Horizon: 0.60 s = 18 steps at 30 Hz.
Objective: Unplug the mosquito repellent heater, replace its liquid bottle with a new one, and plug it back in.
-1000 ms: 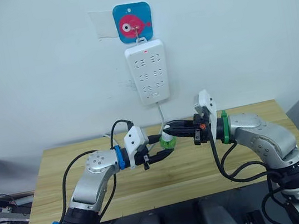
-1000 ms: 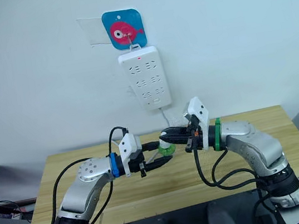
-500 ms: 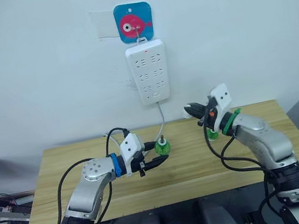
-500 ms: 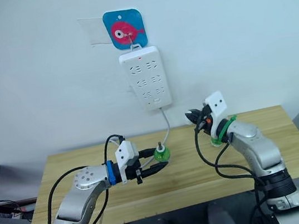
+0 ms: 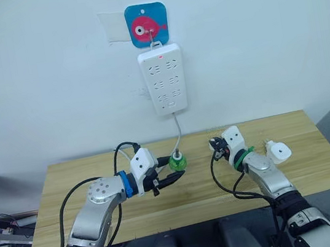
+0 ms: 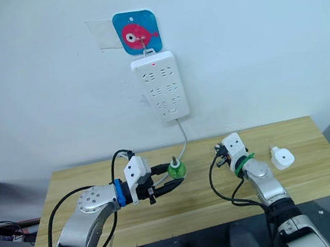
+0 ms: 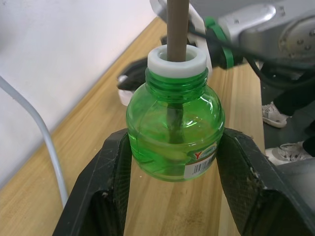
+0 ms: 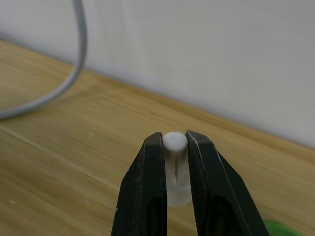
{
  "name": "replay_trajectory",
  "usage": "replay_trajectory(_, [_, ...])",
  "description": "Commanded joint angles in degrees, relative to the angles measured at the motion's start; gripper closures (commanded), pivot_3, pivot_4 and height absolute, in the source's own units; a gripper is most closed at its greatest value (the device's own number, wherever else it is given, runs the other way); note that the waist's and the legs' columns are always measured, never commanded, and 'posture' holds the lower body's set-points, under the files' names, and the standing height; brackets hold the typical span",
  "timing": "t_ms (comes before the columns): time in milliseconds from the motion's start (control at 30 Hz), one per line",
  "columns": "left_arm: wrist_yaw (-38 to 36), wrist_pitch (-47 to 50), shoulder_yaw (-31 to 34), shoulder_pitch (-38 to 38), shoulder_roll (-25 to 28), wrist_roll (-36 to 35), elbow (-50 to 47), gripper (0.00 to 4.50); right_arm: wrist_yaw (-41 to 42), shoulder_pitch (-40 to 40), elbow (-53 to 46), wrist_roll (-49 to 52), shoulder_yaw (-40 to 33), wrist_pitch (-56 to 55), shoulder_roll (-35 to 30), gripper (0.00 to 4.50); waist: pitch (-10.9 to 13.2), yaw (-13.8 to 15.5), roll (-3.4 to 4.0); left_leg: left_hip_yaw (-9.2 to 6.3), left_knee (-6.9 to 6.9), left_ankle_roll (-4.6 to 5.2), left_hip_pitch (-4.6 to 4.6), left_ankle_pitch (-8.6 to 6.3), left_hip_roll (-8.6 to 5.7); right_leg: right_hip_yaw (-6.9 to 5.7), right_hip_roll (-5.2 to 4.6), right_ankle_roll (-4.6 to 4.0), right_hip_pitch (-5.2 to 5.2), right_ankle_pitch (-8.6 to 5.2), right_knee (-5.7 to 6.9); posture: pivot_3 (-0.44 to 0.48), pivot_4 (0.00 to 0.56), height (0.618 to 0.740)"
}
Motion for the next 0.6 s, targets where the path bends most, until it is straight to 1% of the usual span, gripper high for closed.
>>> replay_trajectory(33, [0.20, 0.09, 0.94, 0.14, 0.34, -1.23, -2.48, 2.32, -0.87, -1.65, 2.56, -0.82, -1.43, -4.15, 0.60, 4.23, 0.00, -0.01, 0.00, 0.00, 0.00, 0.00, 0.01, 0.00, 0.01, 0.00, 0.02, 0.00, 0.00, 0.00, 0.01, -0.022, 0.178, 0.740])
replay_trajectory(200, [0.37, 0.25, 0.42, -0.45, -0.19, -1.09, -2.27, 2.32, -0.09, -2.47, 7.00, -1.45, -1.44, -6.39, 1.09, 4.23, 0.00, -0.06, 0.00, 0.00, 0.00, -0.01, 0.02, 0.01, 0.02, 0.01, 0.05, 0.00, 0.01, 0.00, 0.01, -0.030, 0.176, 0.740])
replay_trajectory(267, [0.33, 0.19, 0.35, -0.62, -0.31, -1.03, -2.03, 2.32, 0.66, -2.49, 6.99, -0.94, -1.85, -6.62, 1.35, 3.49, 0.00, -0.10, 0.00, 0.00, 0.00, -0.01, 0.02, 0.01, 0.02, 0.01, 0.05, 0.00, 0.01, 0.00, 0.01, -0.034, 0.175, 0.740])
replay_trajectory(300, [0.30, 0.18, 0.36, -0.70, -0.35, -1.02, -1.93, 2.32, 0.83, -2.46, 6.74, -0.93, -1.99, -6.68, 1.31, 3.22, 0.00, -0.11, 0.00, 0.00, 0.00, -0.01, 0.02, 0.00, 0.03, 0.02, 0.05, 0.00, 0.01, 0.00, 0.01, -0.036, 0.175, 0.740])
replay_trajectory(433, [0.26, 0.12, 0.41, -0.75, -0.52, -0.95, -1.72, 2.32, 2.19, -0.95, 1.67, -0.01, -3.37, -5.90, -0.25, 1.80, 0.00, -0.07, 0.00, 0.00, 0.00, -0.01, 0.01, 0.00, 0.01, 0.02, 0.05, 0.00, 0.01, 0.00, 0.01, -0.039, 0.175, 0.740])
replay_trajectory(500, [0.25, 0.08, 0.49, -0.68, -0.51, -0.96, -1.67, 2.32, 4.02, 0.69, -3.45, 0.65, -3.69, -4.77, -1.71, 1.04, 0.00, -0.06, 0.01, 0.00, 0.00, 0.00, 0.01, 0.00, 0.01, 0.02, 0.05, 0.00, 0.01, 0.00, 0.00, -0.040, 0.176, 0.740])
replay_trajectory(567, [0.16, 0.00, 0.61, -0.61, -0.43, -0.97, -1.56, 2.32, 6.81, 2.90, -10.68, 2.60, -3.86, -1.90, -3.31, 0.29, 0.00, -0.04, 0.01, -0.02, 0.01, 0.01, 0.01, 0.00, 0.02, 0.01, 0.05, 0.00, 0.02, 0.00, 0.00, -0.043, 0.177, 0.740])
replay_trajectory(600, [0.08, -0.05, 0.67, -0.61, -0.37, -1.00, -1.45, 2.32, 9.72, 4.22, -15.43, 5.12, -3.62, 0.96, -4.16, 0.03, 0.00, -0.04, 0.01, -0.02, 0.01, 0.01, 0.00, -0.01, 0.02, 0.01, 0.05, 0.00, 0.02, 0.00, 0.01, -0.050, 0.177, 0.740])
